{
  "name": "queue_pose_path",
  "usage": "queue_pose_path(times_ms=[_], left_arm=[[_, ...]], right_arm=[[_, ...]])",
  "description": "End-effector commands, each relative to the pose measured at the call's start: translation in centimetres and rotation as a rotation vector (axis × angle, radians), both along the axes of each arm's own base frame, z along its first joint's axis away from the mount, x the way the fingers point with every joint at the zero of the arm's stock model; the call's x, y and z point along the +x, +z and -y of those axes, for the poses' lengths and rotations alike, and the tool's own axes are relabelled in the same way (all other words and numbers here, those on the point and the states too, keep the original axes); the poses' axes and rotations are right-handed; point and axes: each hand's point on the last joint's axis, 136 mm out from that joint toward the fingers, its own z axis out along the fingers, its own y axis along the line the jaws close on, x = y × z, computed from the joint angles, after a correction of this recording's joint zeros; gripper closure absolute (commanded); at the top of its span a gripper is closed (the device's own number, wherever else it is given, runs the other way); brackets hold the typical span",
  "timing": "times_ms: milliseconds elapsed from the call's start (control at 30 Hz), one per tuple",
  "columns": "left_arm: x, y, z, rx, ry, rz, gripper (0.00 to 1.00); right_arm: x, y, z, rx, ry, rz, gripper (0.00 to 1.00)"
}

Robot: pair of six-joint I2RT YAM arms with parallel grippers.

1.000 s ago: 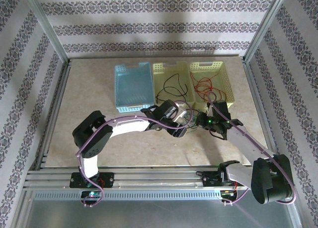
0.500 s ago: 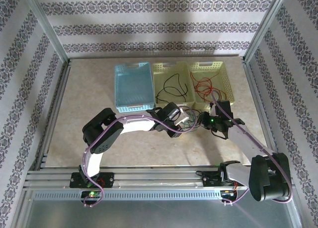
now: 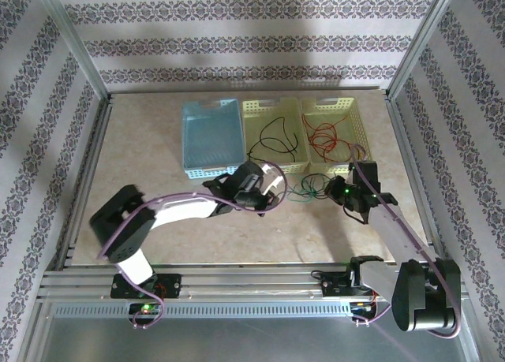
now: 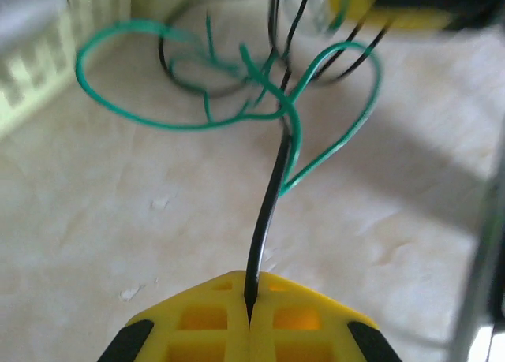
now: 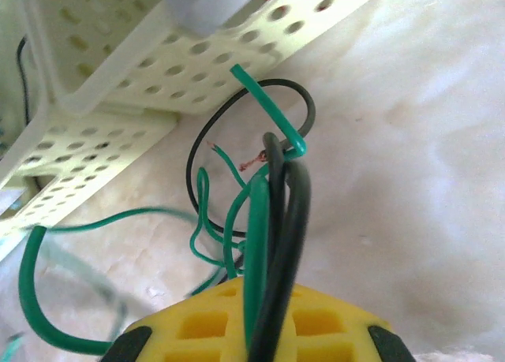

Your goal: Untangle the cables

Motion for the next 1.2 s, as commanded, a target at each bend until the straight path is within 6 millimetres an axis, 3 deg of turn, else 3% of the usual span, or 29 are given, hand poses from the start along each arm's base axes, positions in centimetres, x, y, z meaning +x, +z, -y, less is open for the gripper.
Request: queue_pose_path(times_ms=[0, 300, 433, 533, 633, 767, 867, 1167], left_arm=[[0.6, 6.5, -1.1, -0.169, 0.071, 0.091, 1.0], [1.0, 14.7, -8.9, -0.316, 0.247, 0.223, 1.0], [1.1, 17.3, -10.6, -0.376, 0.272, 0.266, 1.0], [0.8, 18.8, -10.6, -0.399, 0.248, 0.284, 1.0], [0.6, 19.5, -10.1, -0.398, 0.218, 0.281, 1.0], [0.5, 20.0, -10.0, -0.406, 0.205, 0.287, 1.0], [0.4, 21.5, -10.5, -0.433, 0.224, 0.328, 1.0], [-0.7, 29.6, -10.2, -0.608, 0.159, 0.442, 1.0]], right_arm=[[-0.8, -1.0, 2.2, -0.031, -0.123, -0.032, 1.0], [-1.3, -2.2, 3.0, 0.015, -0.176, -0.078, 0.97], [-1.4, -2.7, 2.9, 0.044, -0.193, -0.097, 0.84], [-1.6, -2.9, 2.9, 0.049, -0.206, -0.109, 0.63], [-1.7, -2.9, 3.1, 0.047, -0.216, -0.112, 0.56], [-1.8, -2.7, 3.1, 0.045, -0.213, -0.108, 0.51], [-2.1, -2.9, 3.3, 0.03, -0.215, -0.116, 0.5], [-2.0, -2.9, 3.4, 0.027, -0.216, -0.118, 0.5]])
